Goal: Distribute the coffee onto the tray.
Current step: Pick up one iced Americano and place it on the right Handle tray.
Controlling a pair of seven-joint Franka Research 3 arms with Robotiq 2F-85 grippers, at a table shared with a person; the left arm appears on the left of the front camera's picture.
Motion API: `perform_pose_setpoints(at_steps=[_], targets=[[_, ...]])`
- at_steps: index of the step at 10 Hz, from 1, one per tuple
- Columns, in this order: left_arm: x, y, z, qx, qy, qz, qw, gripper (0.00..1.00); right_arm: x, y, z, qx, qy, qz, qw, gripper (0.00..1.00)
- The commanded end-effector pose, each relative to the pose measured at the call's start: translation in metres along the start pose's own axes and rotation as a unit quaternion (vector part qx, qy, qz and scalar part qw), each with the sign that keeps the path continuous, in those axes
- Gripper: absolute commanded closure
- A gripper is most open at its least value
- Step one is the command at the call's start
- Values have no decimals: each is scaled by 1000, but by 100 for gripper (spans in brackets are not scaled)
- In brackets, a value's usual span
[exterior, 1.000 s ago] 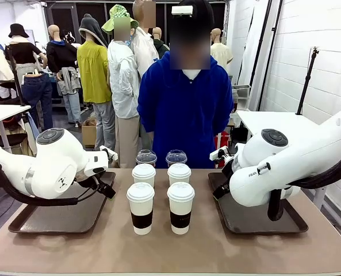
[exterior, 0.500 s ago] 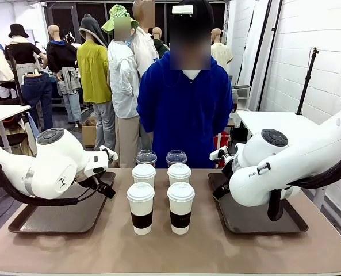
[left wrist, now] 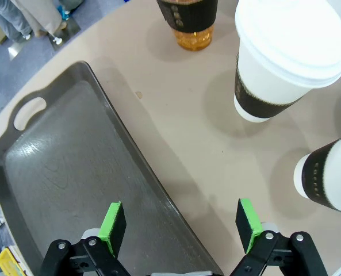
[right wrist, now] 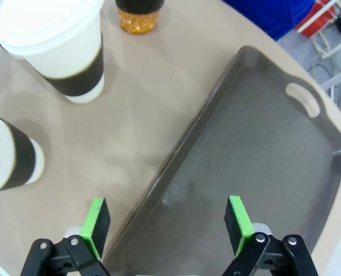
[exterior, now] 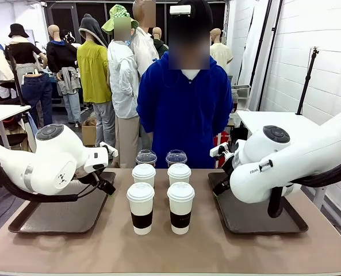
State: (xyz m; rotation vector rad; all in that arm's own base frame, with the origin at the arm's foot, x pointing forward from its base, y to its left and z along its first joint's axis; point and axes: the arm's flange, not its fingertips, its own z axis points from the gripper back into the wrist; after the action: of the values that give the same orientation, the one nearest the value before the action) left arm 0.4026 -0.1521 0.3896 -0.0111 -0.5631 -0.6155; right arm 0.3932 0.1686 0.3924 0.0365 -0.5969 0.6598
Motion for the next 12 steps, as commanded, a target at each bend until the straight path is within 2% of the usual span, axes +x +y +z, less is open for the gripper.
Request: perform_pose_setpoints(at_steps=[1,4,6,8,12], targets=[[18,-7,38,11,10,-15,1000,0,9,-8,45,24,-13,9,1000,0],[39,-21,88,2,13,-23,1000,0,22,-7,97,46,-25,37,998,0],[41,-27,109,3,9,-21,1000,0,26,-3,124,56,-29,55,997,0],[40,-33,124,4,7,-29,1000,0,29,1,134,65,-33,68,995,0],[38,-31,125,-5,2,-36,999,0,30,-2,136,75,-43,67,994,0]])
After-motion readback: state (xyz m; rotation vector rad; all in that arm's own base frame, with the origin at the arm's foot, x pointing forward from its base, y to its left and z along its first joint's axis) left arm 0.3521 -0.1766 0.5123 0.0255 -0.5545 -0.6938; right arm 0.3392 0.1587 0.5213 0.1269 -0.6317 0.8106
